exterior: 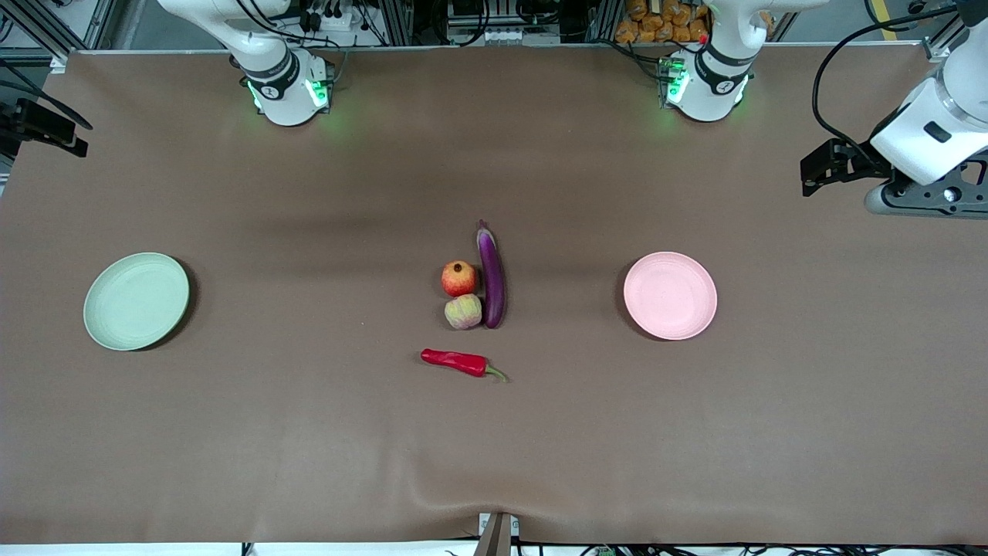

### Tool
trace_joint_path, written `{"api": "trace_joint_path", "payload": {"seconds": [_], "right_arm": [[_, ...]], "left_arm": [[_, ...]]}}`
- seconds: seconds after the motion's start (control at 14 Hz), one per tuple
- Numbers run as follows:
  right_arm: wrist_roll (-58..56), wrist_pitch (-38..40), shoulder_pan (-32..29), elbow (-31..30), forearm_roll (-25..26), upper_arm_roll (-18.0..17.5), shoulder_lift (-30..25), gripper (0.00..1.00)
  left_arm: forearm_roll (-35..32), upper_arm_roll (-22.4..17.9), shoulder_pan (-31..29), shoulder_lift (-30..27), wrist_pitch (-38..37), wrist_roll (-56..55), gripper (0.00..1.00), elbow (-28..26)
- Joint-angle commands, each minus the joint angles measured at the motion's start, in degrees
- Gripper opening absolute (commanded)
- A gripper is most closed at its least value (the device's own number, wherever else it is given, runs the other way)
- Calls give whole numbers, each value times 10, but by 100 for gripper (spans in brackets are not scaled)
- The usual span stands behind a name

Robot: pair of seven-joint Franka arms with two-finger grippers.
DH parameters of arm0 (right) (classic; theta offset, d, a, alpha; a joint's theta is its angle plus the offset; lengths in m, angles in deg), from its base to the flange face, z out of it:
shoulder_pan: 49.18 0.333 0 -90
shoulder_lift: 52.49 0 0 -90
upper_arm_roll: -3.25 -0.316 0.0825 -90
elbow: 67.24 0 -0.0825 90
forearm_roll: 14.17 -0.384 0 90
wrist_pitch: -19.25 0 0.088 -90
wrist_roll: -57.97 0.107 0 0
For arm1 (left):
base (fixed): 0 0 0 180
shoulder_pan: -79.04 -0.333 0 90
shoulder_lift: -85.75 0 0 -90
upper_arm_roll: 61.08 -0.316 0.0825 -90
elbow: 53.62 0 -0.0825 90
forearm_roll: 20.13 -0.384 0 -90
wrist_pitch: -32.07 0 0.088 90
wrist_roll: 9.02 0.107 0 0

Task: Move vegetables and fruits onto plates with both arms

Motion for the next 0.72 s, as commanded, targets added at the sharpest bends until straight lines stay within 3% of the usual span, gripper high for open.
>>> {"api": "trace_joint_path", "payload": {"seconds": [0.0, 0.64], "right_arm": [[4, 4, -12, 4, -10, -8, 0, 100], [4, 4, -14, 5, -10, -8, 0, 100]], "left_arm": [[-7, 0, 4, 2, -4, -10, 100, 9], [-11, 1, 14, 18, -3, -32, 100, 17]]}}
